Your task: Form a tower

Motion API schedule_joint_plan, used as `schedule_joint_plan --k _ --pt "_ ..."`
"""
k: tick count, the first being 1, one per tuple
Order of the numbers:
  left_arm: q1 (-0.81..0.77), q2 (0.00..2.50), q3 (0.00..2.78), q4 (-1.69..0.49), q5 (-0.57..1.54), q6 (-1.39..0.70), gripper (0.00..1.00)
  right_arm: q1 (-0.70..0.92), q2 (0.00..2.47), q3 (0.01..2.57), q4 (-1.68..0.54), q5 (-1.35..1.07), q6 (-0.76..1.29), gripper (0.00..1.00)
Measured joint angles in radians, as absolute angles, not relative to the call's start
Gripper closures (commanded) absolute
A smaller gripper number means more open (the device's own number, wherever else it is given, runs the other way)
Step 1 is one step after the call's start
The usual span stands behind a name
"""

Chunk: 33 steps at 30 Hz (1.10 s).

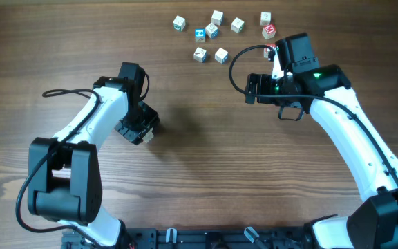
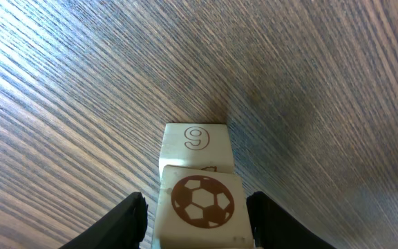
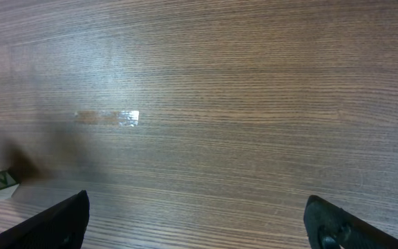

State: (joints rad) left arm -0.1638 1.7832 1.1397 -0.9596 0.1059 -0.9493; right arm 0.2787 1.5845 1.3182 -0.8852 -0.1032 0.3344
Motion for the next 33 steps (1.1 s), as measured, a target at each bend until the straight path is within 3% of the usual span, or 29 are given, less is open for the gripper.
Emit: schedule_joint_plan --k 19,26,30,31,33 --pt "-0.164 1.783 1.14 -0.96 0.106 -0.949 0.56 0.279 1.584 1.318 -0.885 -0.103 0.327 0.0" --pt "-0.164 1.783 1.14 -0.96 0.106 -0.955 0.28 0.279 1.584 1.318 -0.885 -0.1 0.327 0.0" --pt "-0.164 1.783 1.14 -0.96 0.106 -0.957 0.22 0.279 1.584 1.318 -0.885 -0.099 0.327 0.0" --pt "-0.164 1.783 1.14 -0.96 0.106 -0.957 0.24 0.279 1.584 1.318 -0.885 -0.099 0.327 0.0" --pt "-0.164 1.783 1.14 -0.96 0.106 -0.955 0.37 0.279 1.584 1.318 -0.885 -0.099 0.327 0.0"
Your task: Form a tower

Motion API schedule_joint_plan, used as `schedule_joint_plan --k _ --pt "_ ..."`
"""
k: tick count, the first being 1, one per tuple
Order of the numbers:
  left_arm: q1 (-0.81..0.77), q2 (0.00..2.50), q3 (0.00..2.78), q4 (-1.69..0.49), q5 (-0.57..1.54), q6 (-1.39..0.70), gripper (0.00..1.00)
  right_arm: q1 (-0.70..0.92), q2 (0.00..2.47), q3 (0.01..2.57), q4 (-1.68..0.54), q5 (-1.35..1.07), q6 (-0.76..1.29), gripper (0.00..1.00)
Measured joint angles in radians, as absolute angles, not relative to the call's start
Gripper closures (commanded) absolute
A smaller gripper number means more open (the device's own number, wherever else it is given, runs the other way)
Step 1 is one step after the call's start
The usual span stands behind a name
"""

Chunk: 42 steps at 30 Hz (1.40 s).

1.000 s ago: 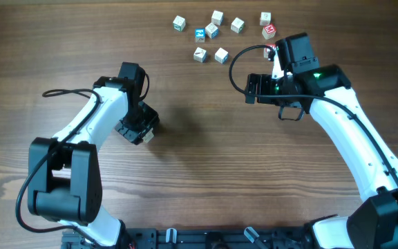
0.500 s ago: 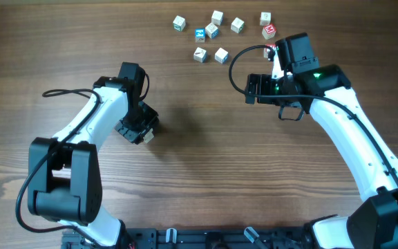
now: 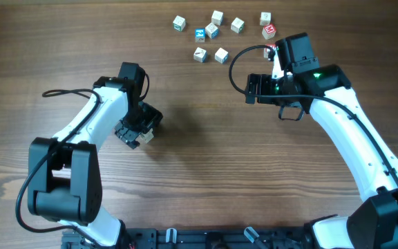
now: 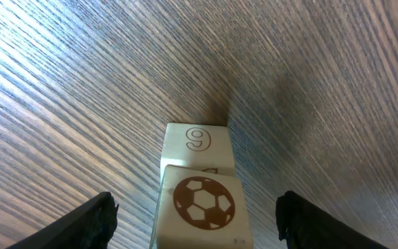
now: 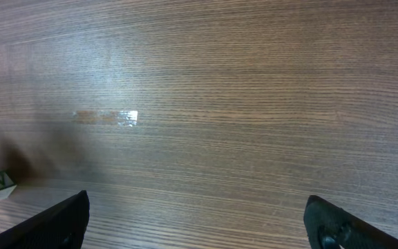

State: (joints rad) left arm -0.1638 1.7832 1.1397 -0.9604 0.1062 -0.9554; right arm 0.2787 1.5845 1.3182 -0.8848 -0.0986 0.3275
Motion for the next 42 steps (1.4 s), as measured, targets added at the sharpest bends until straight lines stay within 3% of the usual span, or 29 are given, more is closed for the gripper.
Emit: schedule_joint_plan --k 2,6,20,21,28,35,42 --pt "-0.164 1.783 1.14 -0.962 0.106 -0.948 0.46 0.279 1.584 1.318 -0.885 -0.096 0.327 0.0" --pt "-0.164 1.783 1.14 -0.963 0.106 -0.948 0.52 0.279 1.584 1.318 -0.885 -0.095 0.327 0.0" --pt "-0.164 1.783 1.14 -0.963 0.106 -0.948 0.63 0.279 1.584 1.318 -0.886 -0.095 0.327 0.0" --pt "-0.164 1.783 1.14 -0.963 0.106 -0.948 0.61 0.279 1.584 1.318 -0.886 -0.095 0.327 0.0" --pt "-0.164 1.783 1.14 -0.963 0.106 -0.95 0.24 0.279 1.584 1.318 -0.886 -0.095 0.327 0.0" --pt "-0.164 1.783 1.14 -0.963 0.106 -0.95 0.02 0.279 1.584 1.318 -0.886 -0.095 0.318 0.0" --pt "-0.164 1.796 1.14 -0.959 0.102 -0.933 0.0 0.279 1.584 1.318 -0.886 -0.095 0.316 0.01"
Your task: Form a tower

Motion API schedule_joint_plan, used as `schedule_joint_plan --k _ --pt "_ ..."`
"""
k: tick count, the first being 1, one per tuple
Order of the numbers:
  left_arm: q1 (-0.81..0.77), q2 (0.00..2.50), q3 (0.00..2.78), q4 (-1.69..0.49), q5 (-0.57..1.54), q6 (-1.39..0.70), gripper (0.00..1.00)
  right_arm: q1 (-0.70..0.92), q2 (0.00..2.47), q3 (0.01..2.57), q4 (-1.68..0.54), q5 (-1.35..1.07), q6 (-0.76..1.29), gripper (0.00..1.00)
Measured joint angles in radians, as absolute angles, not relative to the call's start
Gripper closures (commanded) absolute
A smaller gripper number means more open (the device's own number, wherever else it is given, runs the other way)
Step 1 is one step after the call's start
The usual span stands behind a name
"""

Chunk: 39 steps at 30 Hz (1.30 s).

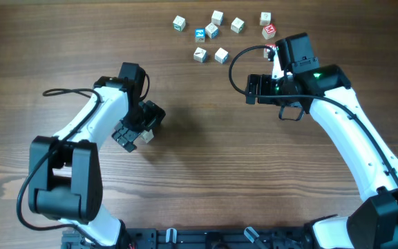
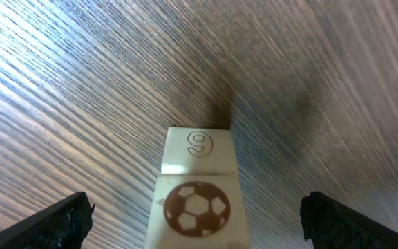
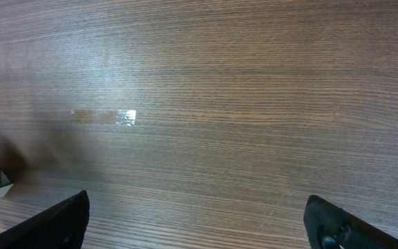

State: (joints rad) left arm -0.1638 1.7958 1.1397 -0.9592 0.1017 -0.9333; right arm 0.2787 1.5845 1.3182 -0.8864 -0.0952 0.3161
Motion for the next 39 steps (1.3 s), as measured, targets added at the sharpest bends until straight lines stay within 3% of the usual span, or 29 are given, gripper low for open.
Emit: schedule_joint_plan --k 3,9,17,19,21,33,39 --pt "-0.164 1.82 1.139 -0.951 0.102 -0.929 0.04 0.279 1.584 1.318 -0.886 -0.095 0.316 0.0" --pt "-0.164 1.821 1.139 -0.941 0.102 -0.922 0.23 0.279 1.584 1.318 -0.886 -0.095 0.316 0.0" --pt "-0.164 1.821 1.139 -0.941 0.102 -0.919 0.34 0.279 1.584 1.318 -0.886 -0.095 0.316 0.0" --pt "-0.164 1.821 1.139 -0.941 0.102 -0.919 0.25 0.279 1.584 1.318 -0.886 -0.095 0.316 0.0" --pt "-0.164 1.821 1.138 -0.941 0.102 -0.923 0.0 0.279 1.584 1.318 -0.886 -0.095 0.316 0.0" --pt "-0.164 1.805 1.138 -1.016 0.102 -0.861 0.0 0.279 1.584 1.318 -0.886 -0.084 0.308 0.0" --pt "-0.164 1.575 1.159 -1.028 0.102 -0.705 0.0 0.279 1.584 1.318 -0.886 -0.077 0.308 0.0"
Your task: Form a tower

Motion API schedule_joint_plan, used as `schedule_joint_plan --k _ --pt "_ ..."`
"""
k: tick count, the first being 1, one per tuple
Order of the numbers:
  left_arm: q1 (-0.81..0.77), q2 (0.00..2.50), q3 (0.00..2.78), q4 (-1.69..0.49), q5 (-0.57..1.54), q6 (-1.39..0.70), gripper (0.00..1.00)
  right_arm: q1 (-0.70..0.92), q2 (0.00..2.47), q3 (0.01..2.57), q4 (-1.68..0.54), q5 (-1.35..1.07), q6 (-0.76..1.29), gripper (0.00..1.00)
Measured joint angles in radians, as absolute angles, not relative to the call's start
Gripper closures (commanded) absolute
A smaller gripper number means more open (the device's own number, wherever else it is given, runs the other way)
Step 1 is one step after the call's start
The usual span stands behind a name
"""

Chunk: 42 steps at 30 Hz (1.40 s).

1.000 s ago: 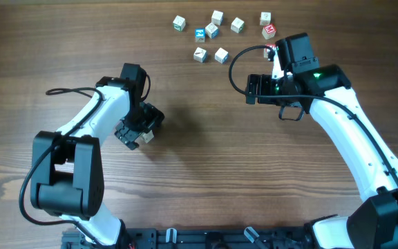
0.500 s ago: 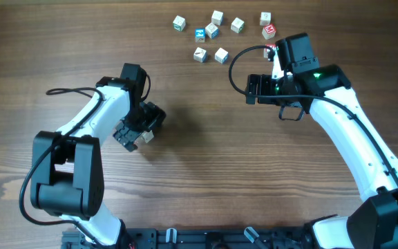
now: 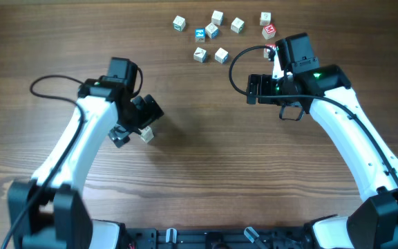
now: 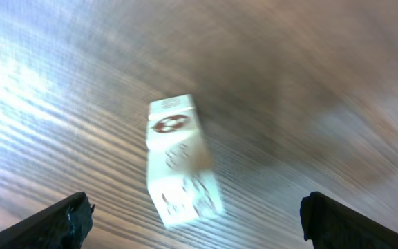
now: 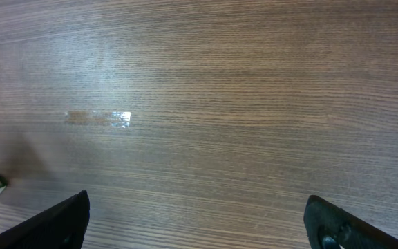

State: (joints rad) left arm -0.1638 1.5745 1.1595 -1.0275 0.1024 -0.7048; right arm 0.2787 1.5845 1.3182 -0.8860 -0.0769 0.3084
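A short stack of pale wooden blocks (image 3: 146,134) stands left of the table's middle. In the left wrist view the stack (image 4: 179,166) is blurred, and a brown football print shows on one face. My left gripper (image 3: 134,122) hangs above it and slightly to the left, open and apart from it, its fingers (image 4: 68,223) at the frame's bottom corners. Several loose picture blocks (image 3: 216,33) lie at the far edge. Below them my right gripper (image 3: 252,88) is open over bare wood with nothing between its fingertips (image 5: 57,221).
One loose block with a green mark shows at the left edge of the right wrist view. A red-printed block (image 3: 269,30) lies close behind the right arm. A black cable (image 3: 54,86) loops off the left arm. The wooden table (image 3: 206,173) spreads below both arms.
My left gripper has drawn up and away from the stack, which looks smaller and farther off in its wrist view. The left arm has swung outward. The right arm has not moved.
My left gripper's fingers stood close about the football block sitting on the "9" block. Then they were open beside it, then wider apart and higher. Now the gripper hangs off the stack, which stands alone. The right gripper stayed open in place throughout.
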Motion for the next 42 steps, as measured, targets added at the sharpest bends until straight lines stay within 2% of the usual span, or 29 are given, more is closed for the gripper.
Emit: schedule_joint_plan --k 5,7,10,15,23,33,42 --pt "-0.164 1.444 1.163 -1.043 0.137 -0.39 0.0 0.279 1.584 1.318 -0.886 -0.077 0.308 0.0" --pt "-0.164 1.426 1.163 -1.039 0.088 -0.289 0.0 0.279 1.584 1.318 -0.886 -0.077 0.308 0.0" --pt "-0.165 1.424 1.163 -1.039 -0.026 -0.205 0.0 0.279 1.584 1.318 -0.886 -0.077 0.308 0.0" --pt "-0.165 1.424 1.164 -1.018 -0.078 -0.08 0.0 0.279 1.584 1.318 -0.887 -0.077 0.308 0.0" --pt "-0.165 1.468 1.164 -1.078 0.108 0.371 0.0 0.279 1.584 1.318 -0.886 -0.077 0.308 0.0" --pt "-0.165 1.715 1.164 -1.066 0.135 0.559 0.0 0.279 1.584 1.318 -0.886 -0.077 0.308 0.0" --pt "-0.113 1.742 1.164 -1.001 0.121 0.617 0.0 0.279 1.584 1.318 -0.886 -0.077 0.308 0.0"
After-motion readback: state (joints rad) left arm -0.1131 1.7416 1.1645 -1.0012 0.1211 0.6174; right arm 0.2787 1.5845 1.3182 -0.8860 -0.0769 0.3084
